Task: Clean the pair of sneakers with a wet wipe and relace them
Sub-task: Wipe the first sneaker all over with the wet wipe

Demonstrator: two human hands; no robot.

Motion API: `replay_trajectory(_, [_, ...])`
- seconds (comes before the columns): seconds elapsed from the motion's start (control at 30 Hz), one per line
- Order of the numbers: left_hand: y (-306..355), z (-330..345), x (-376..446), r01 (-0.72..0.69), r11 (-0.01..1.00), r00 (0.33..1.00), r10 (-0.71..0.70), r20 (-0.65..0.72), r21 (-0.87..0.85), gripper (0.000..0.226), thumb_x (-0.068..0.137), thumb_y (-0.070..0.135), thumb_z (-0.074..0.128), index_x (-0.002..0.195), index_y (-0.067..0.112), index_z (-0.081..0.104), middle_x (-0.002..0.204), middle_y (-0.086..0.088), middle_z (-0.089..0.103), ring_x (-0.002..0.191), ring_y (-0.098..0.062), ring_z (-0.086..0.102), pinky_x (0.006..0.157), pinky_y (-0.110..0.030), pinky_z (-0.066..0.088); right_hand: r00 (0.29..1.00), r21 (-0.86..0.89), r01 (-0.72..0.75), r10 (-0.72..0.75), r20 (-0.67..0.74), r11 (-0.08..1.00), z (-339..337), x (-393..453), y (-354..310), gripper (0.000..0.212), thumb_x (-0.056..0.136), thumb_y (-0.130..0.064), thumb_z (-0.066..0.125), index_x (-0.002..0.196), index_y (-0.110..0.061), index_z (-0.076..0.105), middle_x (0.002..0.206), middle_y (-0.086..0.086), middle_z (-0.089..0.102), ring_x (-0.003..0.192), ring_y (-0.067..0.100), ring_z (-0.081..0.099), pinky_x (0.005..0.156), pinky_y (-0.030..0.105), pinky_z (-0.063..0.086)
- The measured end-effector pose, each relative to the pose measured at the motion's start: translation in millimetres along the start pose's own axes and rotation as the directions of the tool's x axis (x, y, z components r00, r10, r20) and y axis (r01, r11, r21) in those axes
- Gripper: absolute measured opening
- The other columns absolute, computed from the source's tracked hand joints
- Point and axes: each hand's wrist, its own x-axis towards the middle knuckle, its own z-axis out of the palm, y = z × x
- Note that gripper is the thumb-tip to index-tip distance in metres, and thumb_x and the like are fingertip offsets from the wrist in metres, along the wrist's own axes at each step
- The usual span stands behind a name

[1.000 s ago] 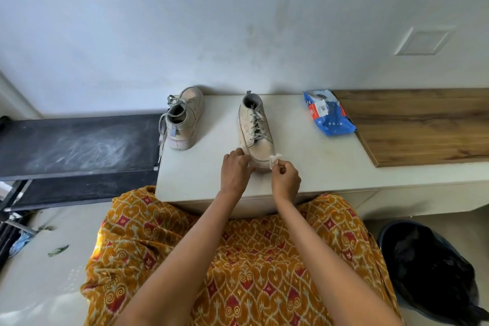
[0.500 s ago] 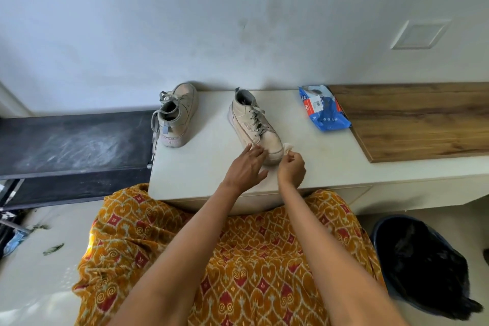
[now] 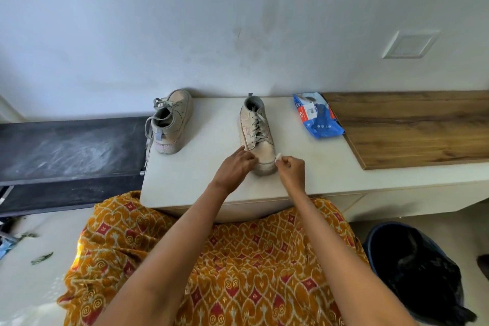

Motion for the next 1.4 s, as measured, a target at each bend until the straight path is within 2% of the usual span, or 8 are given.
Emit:
replay_trajectory(0.1, [7.1,3.1,2.4,0.074,0.996,0.997,-0.074,-0.009,-0.043,0.018,0.072,0.0,0.075,0.088,0.008,0.07,0.082,-0.007,0.066,0.075,-0.028,0.061,0.072,-0.036,0.056,0.993,0.031,-0.064,0.06,0.105,0.997,-12.4,12.2,-1.3,0.024,0.093,-0.028,0.057,0.088,-0.006,0.065,0.083,0.006,0.064,0.081,0.023,0.059,0.069,0.031,0.045])
replay_trajectory(0.27, [26.8,10.4,15.6,0.194,0.979,0.981,-0.194,0.005,-0.065,0.012,0.07,0.005,0.077,0.076,0.01,0.068,0.071,-0.004,0.06,0.071,-0.024,0.056,0.046,-0.03,0.048,0.983,0.094,-0.09,0.104,-0.149,0.991,-3.4,-0.3,-1.1,0.029,0.092,-0.027,0.058,0.099,-0.002,0.07,0.096,0.007,0.071,0.086,0.019,0.063,0.07,0.023,0.041])
replay_trajectory(0.67, [35.0,21.5,19.1,0.373,0.882,0.909,-0.41,-0.08,-0.289,0.004,0.078,0.005,0.068,0.075,0.007,0.069,0.068,-0.008,0.06,0.076,-0.026,0.056,0.049,-0.034,0.049,0.977,0.078,0.029,-0.012,-0.212,0.997,25.5,-38.1,-12.1,0.025,0.092,-0.01,0.057,0.115,-0.007,0.065,0.102,0.013,0.057,0.094,0.024,0.059,0.076,0.019,0.041])
replay_trajectory(0.8, [42.2,4.2,12.4,0.532,0.496,0.732,-0.677,0.078,-0.687,0.021,0.095,0.016,0.05,0.105,0.009,0.068,0.091,-0.005,0.069,0.085,-0.018,0.06,0.072,-0.03,0.046,0.976,0.17,0.12,-0.085,-0.2,0.978,27.8,-32.2,-34.3,0.02,0.09,-0.014,0.061,0.108,-0.006,0.068,0.105,0.01,0.066,0.099,0.02,0.062,0.081,0.017,0.046])
replay_trajectory(0.93, [31.7,-2.0,12.4,0.532,0.159,0.553,-0.809,0.2,-0.832,0.011,0.088,0.028,0.062,0.093,0.019,0.066,0.079,0.0,0.069,0.077,-0.019,0.065,0.074,-0.042,0.055,0.979,0.14,0.202,-0.197,-0.053,0.969,28.1,-22.4,-60.1,0.023,0.091,-0.006,0.056,0.111,-0.003,0.067,0.106,0.008,0.068,0.093,0.009,0.059,0.064,-0.003,0.038])
replay_trajectory(1.03, [9.8,-0.2,14.3,0.549,-0.038,0.326,-0.91,0.255,-0.835,0.012,0.083,0.023,0.066,0.079,0.013,0.062,0.069,-0.007,0.064,0.072,-0.029,0.064,0.075,-0.047,0.055,0.959,0.006,0.282,-0.283,0.035,0.959,33.2,-6.4,-74.9,0.025,0.093,-0.01,0.052,0.113,-0.01,0.067,0.109,0.007,0.07,0.1,0.018,0.063,0.071,0.011,0.042])
replay_trajectory(1.13, [-13.7,-1.1,17.4,0.554,-0.083,0.195,-0.954,0.226,-0.828,0.023,0.081,0.025,0.068,0.073,0.008,0.054,0.071,-0.007,0.059,0.076,-0.032,0.06,0.073,-0.04,0.052,0.916,-0.141,0.398,-0.401,0.007,0.906,35.5,20.9,-94.0,0.03,0.091,-0.013,0.051,0.117,-0.017,0.065,0.114,0.007,0.066,0.108,0.025,0.056,0.079,0.031,0.047])
replay_trajectory(1.4, [-68.3,4.2,32.3,0.634,-0.053,0.086,-0.987,0.139,-0.771,0.022,0.079,0.019,0.069,0.084,0.005,0.053,0.076,0.0,0.053,0.075,-0.021,0.049,0.067,-0.029,0.037,0.857,-0.442,0.505,-0.371,0.357,0.742,46.2,78.8,-117.2,0.033,0.086,-0.029,0.064,0.119,-0.027,0.064,0.116,0.007,0.064,0.107,0.029,0.059,0.086,0.034,0.045])
